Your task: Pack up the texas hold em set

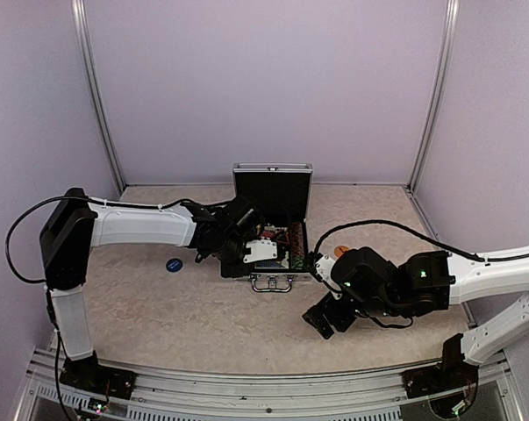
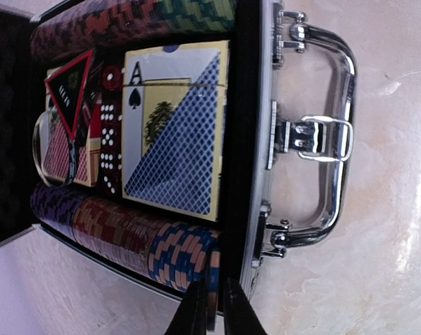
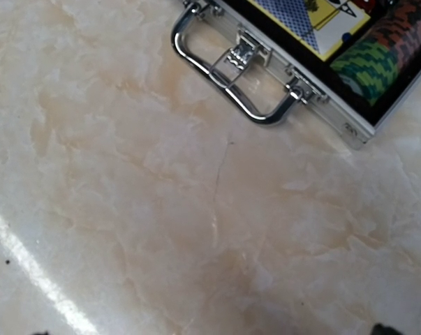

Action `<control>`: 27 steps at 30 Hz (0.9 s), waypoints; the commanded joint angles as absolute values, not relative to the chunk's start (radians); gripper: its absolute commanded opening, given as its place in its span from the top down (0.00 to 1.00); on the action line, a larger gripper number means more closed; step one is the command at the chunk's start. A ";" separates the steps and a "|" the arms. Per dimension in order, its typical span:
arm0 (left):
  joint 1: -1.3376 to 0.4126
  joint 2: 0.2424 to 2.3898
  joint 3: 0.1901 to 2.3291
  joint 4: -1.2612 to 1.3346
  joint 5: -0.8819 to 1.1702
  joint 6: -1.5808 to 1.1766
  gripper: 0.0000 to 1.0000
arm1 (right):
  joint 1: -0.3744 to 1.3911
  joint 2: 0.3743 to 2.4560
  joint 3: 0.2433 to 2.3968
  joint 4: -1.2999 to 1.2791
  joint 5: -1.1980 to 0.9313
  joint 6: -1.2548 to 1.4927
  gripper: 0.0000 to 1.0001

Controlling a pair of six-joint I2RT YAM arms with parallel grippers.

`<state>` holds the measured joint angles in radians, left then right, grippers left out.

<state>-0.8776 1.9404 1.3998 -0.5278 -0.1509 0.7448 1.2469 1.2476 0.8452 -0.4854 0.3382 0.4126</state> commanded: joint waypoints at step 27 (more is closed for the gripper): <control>-0.862 1.955 1.396 -0.493 -0.293 0.708 0.67 | 1.240 1.259 0.837 -0.483 0.328 0.433 0.00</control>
<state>-0.8650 1.9461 1.3994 -0.4973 -0.2825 0.7235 1.2449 1.2621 0.8452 -0.4847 0.3294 0.4206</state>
